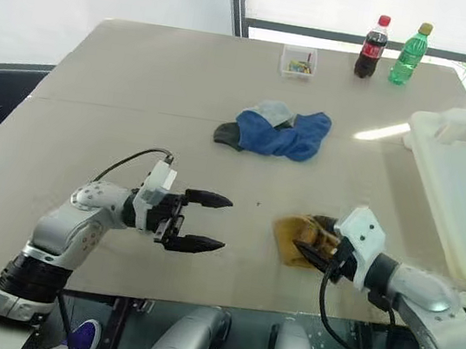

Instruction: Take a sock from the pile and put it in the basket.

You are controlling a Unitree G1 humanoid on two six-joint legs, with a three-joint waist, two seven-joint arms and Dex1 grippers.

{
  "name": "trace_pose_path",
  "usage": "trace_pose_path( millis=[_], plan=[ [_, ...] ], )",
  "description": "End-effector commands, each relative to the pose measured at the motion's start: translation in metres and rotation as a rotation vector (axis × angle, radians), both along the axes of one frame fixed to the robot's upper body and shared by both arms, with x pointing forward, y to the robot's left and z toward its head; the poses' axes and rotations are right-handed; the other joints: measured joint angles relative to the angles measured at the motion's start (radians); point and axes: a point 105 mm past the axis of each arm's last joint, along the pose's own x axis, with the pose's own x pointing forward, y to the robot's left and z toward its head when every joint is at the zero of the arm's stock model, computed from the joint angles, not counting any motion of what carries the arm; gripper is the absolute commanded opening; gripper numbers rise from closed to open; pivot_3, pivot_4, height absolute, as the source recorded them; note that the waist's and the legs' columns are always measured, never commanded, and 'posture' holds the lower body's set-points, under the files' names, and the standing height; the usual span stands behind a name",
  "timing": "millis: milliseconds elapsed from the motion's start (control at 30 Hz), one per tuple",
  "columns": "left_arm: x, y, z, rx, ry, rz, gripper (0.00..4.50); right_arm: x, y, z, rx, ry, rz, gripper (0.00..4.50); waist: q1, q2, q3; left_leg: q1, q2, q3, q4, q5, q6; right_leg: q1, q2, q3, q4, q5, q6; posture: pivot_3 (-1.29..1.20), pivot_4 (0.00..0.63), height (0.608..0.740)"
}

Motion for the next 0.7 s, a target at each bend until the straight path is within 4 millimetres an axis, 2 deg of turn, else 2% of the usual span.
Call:
trace_pose_path(
  millis=[33,200,333,433,533,700],
  plan=[
    [0.000,0.005,0.015,-0.016,-0.061,-0.012,4.50,0.003,-0.002,-0.002,-0.066,-0.033,-0.032,3.17,0.001,0.000,0.000,0.000,0.000,0.000,0.000,0.000,0.000,0.000,0.000,0.000,0.000,0.000,0.000,0.00,0.150,0.740],
    [-0.005,0.006,0.016,-0.014,-0.097,-0.014,4.50,0.016,-0.016,-0.056,-0.143,0.160,-0.162,3.17,-0.001,0.000,0.000,0.000,0.000,0.000,0.000,0.001,-0.002,0.000,0.000,0.000,0.000,0.000,0.000,0.00,0.150,0.740],
    [-0.006,0.006,0.016,-0.015,-0.116,-0.005,4.50,0.017,-0.029,-0.077,-0.181,0.271,-0.217,3.17,-0.002,0.000,-0.001,0.001,0.000,0.000,0.000,0.001,-0.001,0.001,0.000,0.000,0.000,0.000,0.000,0.00,0.150,0.740],
    [-0.005,0.007,0.014,-0.013,-0.125,0.015,4.50,0.012,-0.034,-0.084,-0.194,0.314,-0.215,3.17,0.000,0.000,-0.001,0.006,0.000,0.000,0.000,-0.001,0.001,0.006,0.000,0.000,0.000,0.000,0.000,0.00,0.150,0.740],
    [-0.003,0.006,0.016,-0.033,-0.132,0.040,4.50,0.009,-0.033,-0.082,-0.190,0.317,-0.189,2.41,0.003,0.000,-0.001,0.013,0.000,-0.001,-0.002,-0.001,0.002,0.014,0.000,-0.001,-0.005,0.000,0.000,0.00,0.150,0.740],
    [0.002,0.005,0.018,-0.069,-0.168,0.101,4.50,0.014,-0.030,-0.066,-0.135,0.271,-0.170,0.21,0.003,-0.001,-0.001,0.014,0.000,-0.004,-0.002,-0.002,0.003,0.019,-0.001,-0.004,-0.010,0.000,0.001,0.00,0.150,0.740]
  ],
)
